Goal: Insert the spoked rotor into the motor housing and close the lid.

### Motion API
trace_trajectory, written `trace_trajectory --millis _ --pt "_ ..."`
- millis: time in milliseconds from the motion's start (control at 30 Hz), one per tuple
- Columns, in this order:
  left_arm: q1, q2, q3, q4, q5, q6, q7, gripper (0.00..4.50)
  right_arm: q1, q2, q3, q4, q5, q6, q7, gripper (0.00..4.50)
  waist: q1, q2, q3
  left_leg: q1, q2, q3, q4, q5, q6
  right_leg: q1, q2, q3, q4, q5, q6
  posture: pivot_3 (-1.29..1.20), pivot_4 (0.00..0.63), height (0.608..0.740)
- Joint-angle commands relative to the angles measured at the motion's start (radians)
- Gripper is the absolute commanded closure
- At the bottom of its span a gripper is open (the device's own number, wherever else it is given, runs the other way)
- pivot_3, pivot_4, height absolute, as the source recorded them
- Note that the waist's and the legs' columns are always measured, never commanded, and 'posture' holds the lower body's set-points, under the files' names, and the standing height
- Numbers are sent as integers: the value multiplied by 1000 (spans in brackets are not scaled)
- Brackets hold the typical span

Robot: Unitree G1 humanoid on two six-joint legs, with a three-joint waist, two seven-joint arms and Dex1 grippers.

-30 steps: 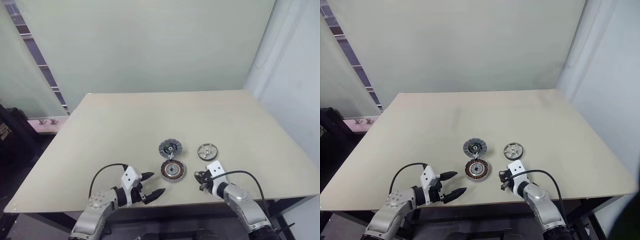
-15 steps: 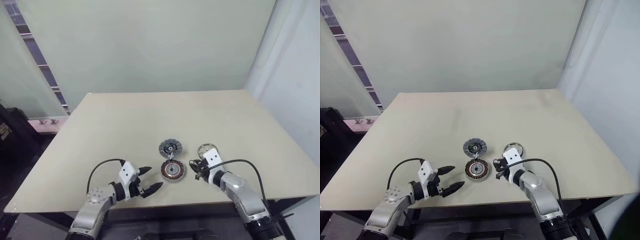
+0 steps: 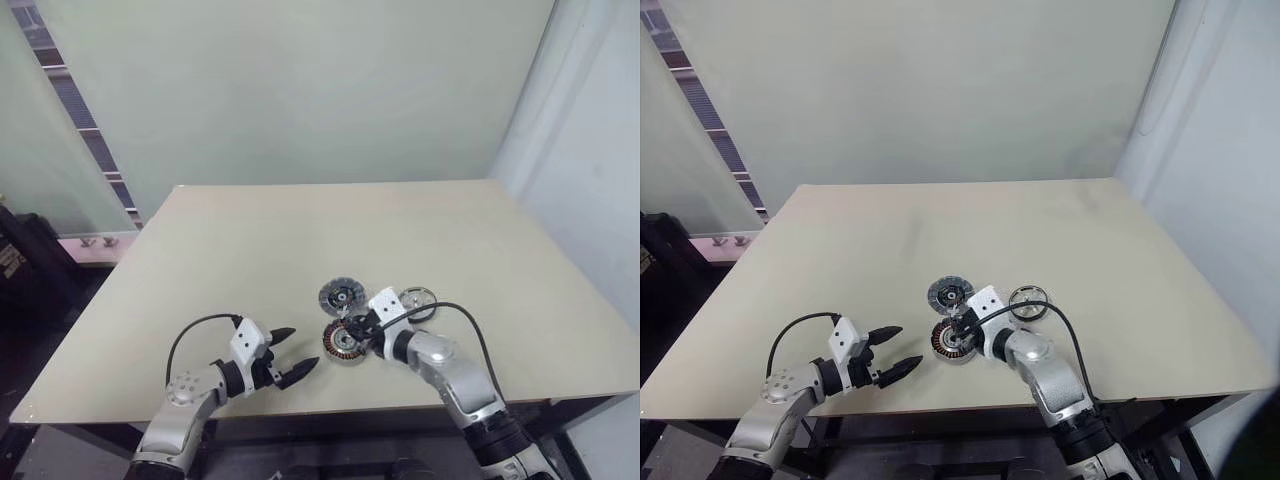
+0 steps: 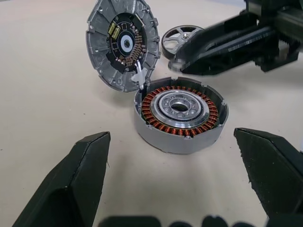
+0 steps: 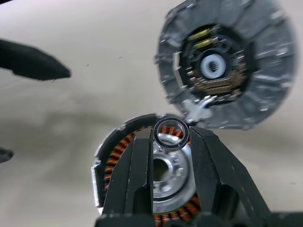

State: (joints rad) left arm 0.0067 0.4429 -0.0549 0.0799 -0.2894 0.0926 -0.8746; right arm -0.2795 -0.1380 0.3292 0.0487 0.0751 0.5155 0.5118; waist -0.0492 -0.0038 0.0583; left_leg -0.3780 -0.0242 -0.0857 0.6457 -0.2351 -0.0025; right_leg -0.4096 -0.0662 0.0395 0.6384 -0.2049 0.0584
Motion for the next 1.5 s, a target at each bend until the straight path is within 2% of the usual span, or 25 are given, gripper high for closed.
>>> trace_trajectory --millis 33,833,1500 --pt "-6 6 22 -33 -6 -17 5 0 -23 5 10 4 -7 -12 8 3707 0 0 0 0 0 0 0 0 0 0 0 0 0 0 0 0 0 740" --pt "-5 5 17 -24 1 -28 9 0 -34 32 22 116 -37 -70 17 3707 0 0 0 1 0 0 0 0 0 0 0 0 1 0 0 0 0 740" --pt "-14 2 12 -7 5 -40 6 0 -29 17 33 120 -51 -55 31 3707 0 0 0 1 0 0 0 0 0 0 1 0 1 0 0 0 0 740"
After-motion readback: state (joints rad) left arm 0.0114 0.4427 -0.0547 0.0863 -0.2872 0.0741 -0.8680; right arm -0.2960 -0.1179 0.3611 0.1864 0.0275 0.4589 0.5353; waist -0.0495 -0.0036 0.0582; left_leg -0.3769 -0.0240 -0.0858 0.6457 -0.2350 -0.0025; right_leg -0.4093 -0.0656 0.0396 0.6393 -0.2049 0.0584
